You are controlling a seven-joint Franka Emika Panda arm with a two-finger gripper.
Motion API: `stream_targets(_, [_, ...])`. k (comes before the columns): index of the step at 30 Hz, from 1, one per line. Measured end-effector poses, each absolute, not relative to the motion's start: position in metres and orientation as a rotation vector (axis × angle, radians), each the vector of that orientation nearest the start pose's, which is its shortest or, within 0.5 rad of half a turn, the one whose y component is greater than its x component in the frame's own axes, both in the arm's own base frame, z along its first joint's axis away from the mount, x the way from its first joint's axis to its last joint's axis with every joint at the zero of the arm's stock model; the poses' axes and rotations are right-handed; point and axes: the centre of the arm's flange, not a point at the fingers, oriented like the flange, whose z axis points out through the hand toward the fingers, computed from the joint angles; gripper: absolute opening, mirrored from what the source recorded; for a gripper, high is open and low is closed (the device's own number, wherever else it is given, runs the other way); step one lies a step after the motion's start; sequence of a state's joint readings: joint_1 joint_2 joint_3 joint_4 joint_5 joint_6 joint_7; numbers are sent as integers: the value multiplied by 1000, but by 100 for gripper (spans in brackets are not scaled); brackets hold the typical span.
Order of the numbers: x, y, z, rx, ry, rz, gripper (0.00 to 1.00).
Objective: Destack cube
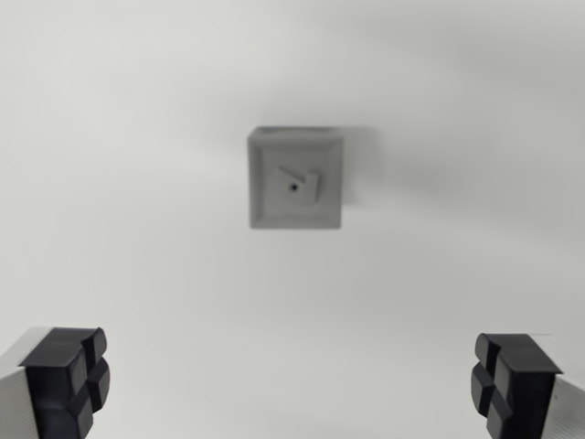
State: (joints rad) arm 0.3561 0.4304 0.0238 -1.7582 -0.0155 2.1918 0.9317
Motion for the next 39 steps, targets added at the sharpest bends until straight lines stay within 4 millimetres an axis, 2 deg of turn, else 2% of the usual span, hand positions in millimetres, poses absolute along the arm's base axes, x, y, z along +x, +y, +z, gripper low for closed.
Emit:
stream_targets(21, [610, 242, 394, -3027, 844, -8, 100])
stream_targets(32, [610, 241, 411, -3027, 844, -8, 100])
stream_targets(39, [610, 241, 413, -3027, 843, -8, 100])
